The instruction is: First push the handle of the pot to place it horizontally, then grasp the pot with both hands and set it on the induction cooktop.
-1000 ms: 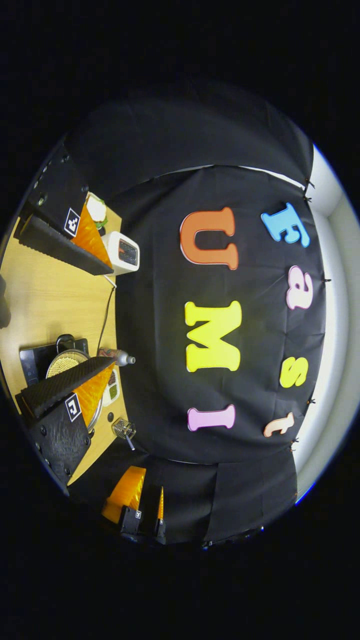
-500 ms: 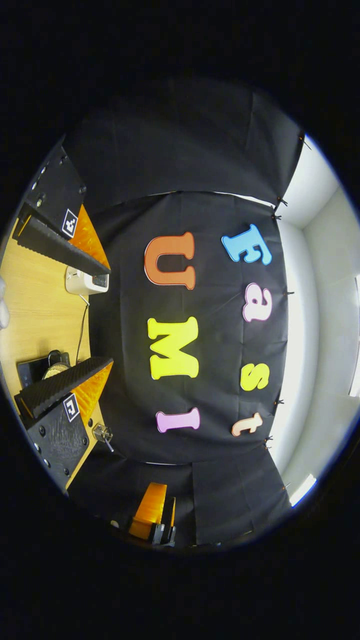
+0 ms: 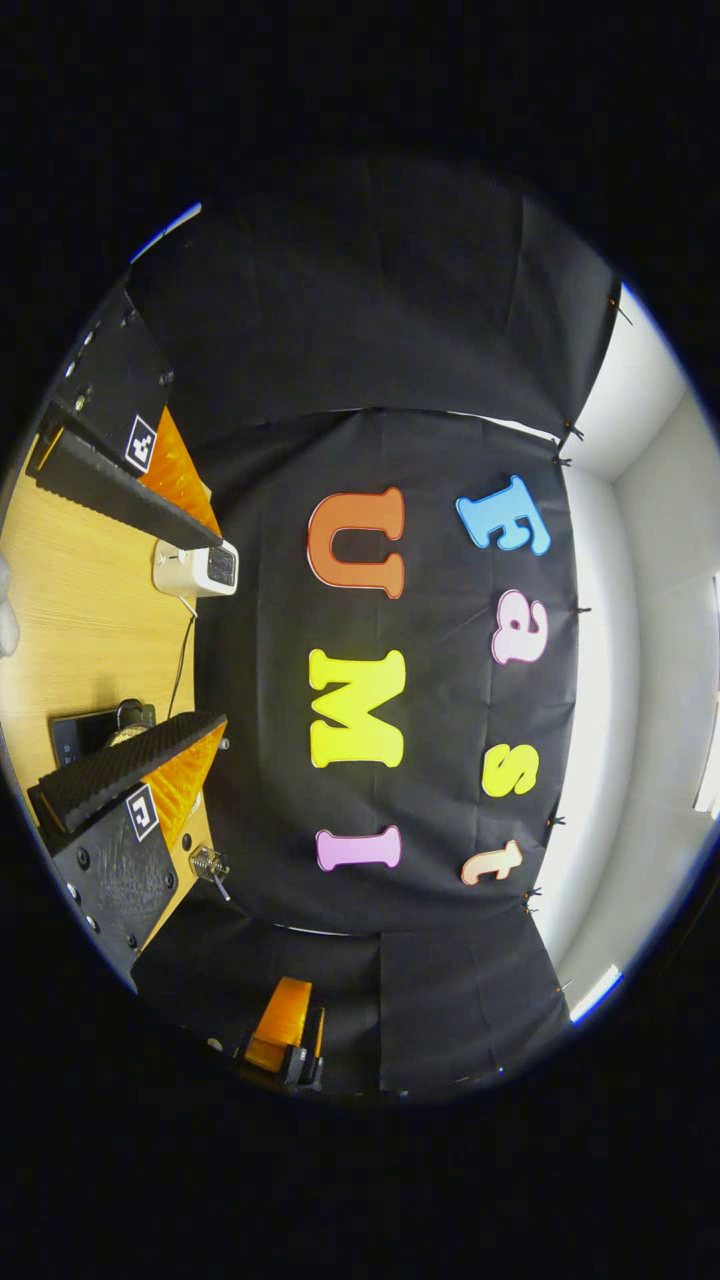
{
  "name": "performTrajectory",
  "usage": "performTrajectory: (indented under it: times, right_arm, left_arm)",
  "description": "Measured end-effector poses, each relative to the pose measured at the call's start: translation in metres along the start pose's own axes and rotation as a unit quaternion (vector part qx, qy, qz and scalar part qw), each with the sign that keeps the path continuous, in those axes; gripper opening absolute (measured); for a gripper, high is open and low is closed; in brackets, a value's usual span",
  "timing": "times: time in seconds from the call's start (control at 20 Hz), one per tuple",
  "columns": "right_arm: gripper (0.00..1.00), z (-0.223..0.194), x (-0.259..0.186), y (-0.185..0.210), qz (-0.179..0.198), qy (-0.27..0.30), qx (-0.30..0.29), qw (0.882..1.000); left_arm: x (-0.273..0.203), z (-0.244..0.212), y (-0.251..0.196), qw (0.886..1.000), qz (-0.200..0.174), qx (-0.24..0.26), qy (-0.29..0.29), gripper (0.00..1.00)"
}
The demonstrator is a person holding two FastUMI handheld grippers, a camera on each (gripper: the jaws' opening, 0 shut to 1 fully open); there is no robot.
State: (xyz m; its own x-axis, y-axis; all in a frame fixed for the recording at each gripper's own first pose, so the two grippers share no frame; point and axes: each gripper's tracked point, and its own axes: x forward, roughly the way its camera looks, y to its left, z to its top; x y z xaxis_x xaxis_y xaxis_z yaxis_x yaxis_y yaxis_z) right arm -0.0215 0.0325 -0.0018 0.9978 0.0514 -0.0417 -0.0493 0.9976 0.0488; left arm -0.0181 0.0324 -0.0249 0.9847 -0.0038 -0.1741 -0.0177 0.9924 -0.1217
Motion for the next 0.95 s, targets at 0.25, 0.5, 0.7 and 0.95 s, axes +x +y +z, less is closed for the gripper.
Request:
performTrajectory:
  times: [0.25,0.5,0.7,0.95]
  right_arm:
    - [1.0,-0.001,-0.003,-0.021,-0.021,0.004,-0.003,1.0]
    - [1.0,0.001,-0.001,-0.032,-0.036,0.004,0.004,0.999]
    - [1.0,0.003,0.006,-0.032,-0.042,0.004,-0.005,0.999]
    - [1.0,0.003,0.014,-0.02,-0.037,0.008,0.0,0.999]
  left_arm:
    - [0.007,0.0,-0.023,1.0,-0.024,-0.004,-0.002,0.97]
    - [0.014,-0.002,-0.033,0.999,-0.039,-0.005,0.001,0.97]
    - [0.02,0.003,-0.029,0.999,-0.041,-0.008,-0.003,0.96]
    - [0.024,0.002,-0.019,0.999,-0.04,-0.011,-0.003,0.97]
